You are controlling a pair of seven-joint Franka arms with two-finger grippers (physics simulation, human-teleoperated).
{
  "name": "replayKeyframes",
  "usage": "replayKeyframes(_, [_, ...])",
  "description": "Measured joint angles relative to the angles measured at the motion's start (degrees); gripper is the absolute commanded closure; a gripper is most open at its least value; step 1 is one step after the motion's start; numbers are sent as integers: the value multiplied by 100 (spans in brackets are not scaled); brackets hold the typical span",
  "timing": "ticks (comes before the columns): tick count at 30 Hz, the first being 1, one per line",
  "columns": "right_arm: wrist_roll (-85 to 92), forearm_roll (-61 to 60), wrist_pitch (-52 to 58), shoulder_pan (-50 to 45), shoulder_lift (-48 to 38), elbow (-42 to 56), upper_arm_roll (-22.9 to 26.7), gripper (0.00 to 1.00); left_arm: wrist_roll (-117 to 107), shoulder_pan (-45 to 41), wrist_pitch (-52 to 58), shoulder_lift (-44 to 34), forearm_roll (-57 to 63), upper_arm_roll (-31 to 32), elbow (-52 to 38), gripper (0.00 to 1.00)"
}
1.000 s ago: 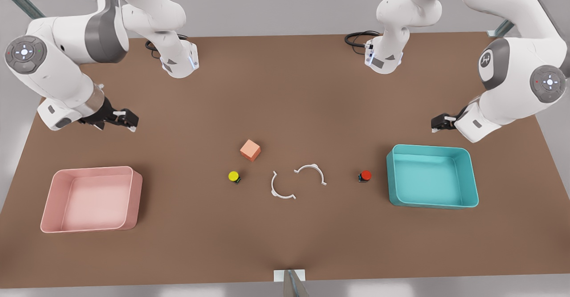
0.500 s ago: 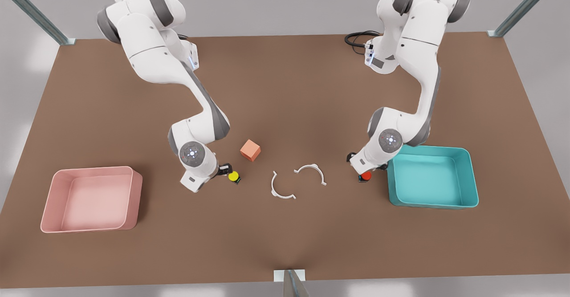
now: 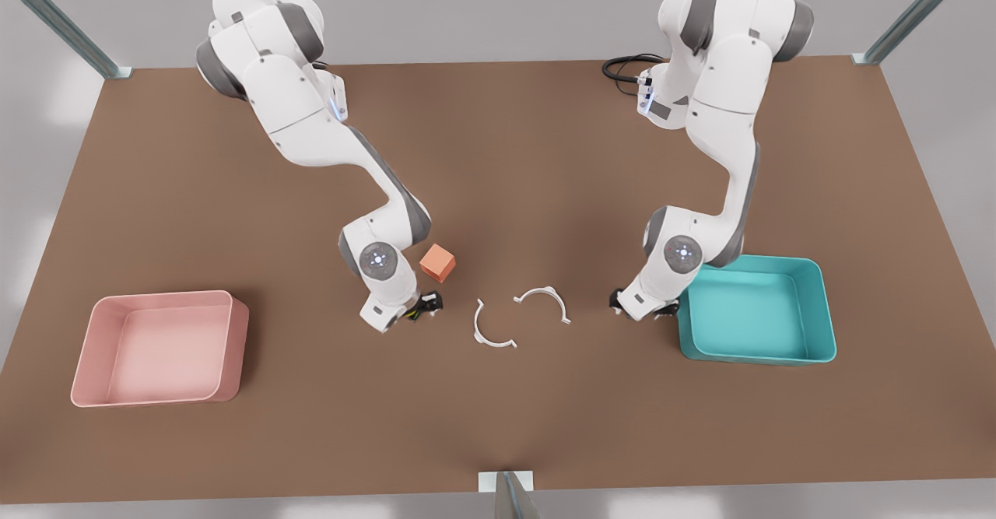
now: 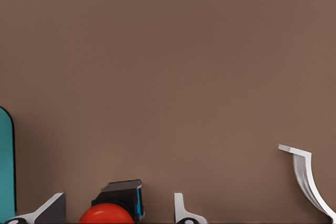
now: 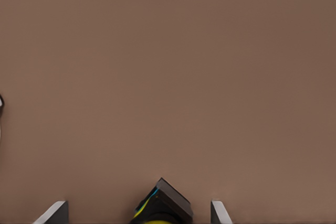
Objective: Place the red button in the blue storage box with the left arm, and place the yellow button in the pink storage box with the right arm
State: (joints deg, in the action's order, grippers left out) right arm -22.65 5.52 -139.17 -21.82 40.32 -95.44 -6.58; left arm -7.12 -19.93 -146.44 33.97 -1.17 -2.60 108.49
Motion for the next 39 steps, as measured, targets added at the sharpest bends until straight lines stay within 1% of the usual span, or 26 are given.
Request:
replayKeyframes(1, [-29, 0, -27, 2, -3, -42, 0, 0, -14, -1, -19, 3, 0, 1, 51, 0])
replayKeyframes(4, [-106, 1, -41, 2, -32, -114, -6, 0, -54, -10, -60, 1, 2, 1, 98, 22])
replayKeyframes(5, [-129, 1, -40, 2, -34, -120, -7, 0, -65, -10, -70, -3, 2, 1, 101, 27])
replayKeyframes(9, [-211, 1, -38, -5, -27, -236, -9, 0, -106, -11, -89, -11, 3, -2, 105, 39])
replayKeyframes(10, [-229, 1, -37, -1, -30, -273, -12, 0, -116, -11, -91, -14, 4, -2, 105, 45])
replayKeyframes(11, [-246, 1, -34, -3, -33, -313, -15, 0, -128, -11, -92, -16, 8, -3, 105, 48])
replayKeyframes(12, [-261, 1, -31, -3, -34, -342, -16, 0, -142, -11, -92, -19, 13, -3, 105, 49])
replayKeyframes(13, [-276, 1, -33, -1, -28, -354, -17, 2, -155, -11, -91, -31, 18, -3, 105, 50])
replayKeyframes(14, [-288, 0, -37, 1, -15, -359, -18, 14, -170, -13, -87, -47, 23, -4, 105, 50])
replayKeyframes(15, [-300, -1, -40, 1, -8, -361, -18, 22, -183, -17, -82, -66, 26, -4, 105, 50])
replayKeyframes(16, [-312, -1, -43, 2, -4, -363, -17, 27, -196, -18, -60, -113, 29, -4, 105, 50])
replayKeyframes(18, [-335, -1, -47, 2, -1, -364, -17, 29, -220, -10, 61, -341, 32, -8, 99, 50])
replayKeyframes(21, [-364, 8, -53, 2, 4, -364, -15, 31, -249, -1, 382, -730, 34, -34, 77, 49])
replayKeyframes(23, [-379, 36, -57, 3, 2, -364, -13, 41, -263, 4, 611, -954, 35, -104, 65, 49])
replayKeyframes(25, [-389, 83, -60, 8, 2, -364, -14, 46, -260, 6, 851, -1177, 36, -249, 56, 49])
replayKeyframes(27, [-394, 120, -64, 10, 1, -362, -13, 48, -207, 9, 1119, -1402, 31, -508, 49, 49])
replayKeyframes(28, [-394, 132, -64, 11, -4, -352, -11, 52, -151, 74, 1272, -1532, 26, -632, 47, 49])
replayKeyframes(31, [-397, 155, -66, 15, -72, -306, -10, 54, 160, 720, 1711, -1782, 6, -749, 28, 49])
replayKeyframes(34, [-398, 166, -51, 54, -401, -295, -10, 53, 627, 1367, 1991, -1756, -67, -765, 31, 49])
replayKeyframes(35, [-399, 168, -29, 78, -519, -307, -8, 53, 795, 1509, 2058, -1681, -95, -768, 33, 45])
replayKeyframes(36, [-400, 170, 6, 124, -657, -347, -6, 53, 958, 1572, 2113, -1569, -128, -768, 26, 27])
replayKeyframes(37, [-401, 201, 36, 189, -811, -466, -4, 53, 1120, 1589, 2157, -1416, -183, -768, -18, 0])
replayKeyframes(39, [-403, 373, 75, 365, -1150, -838, -4, 53, 1429, 1581, 2229, -1143, -283, -762, -170, 0])
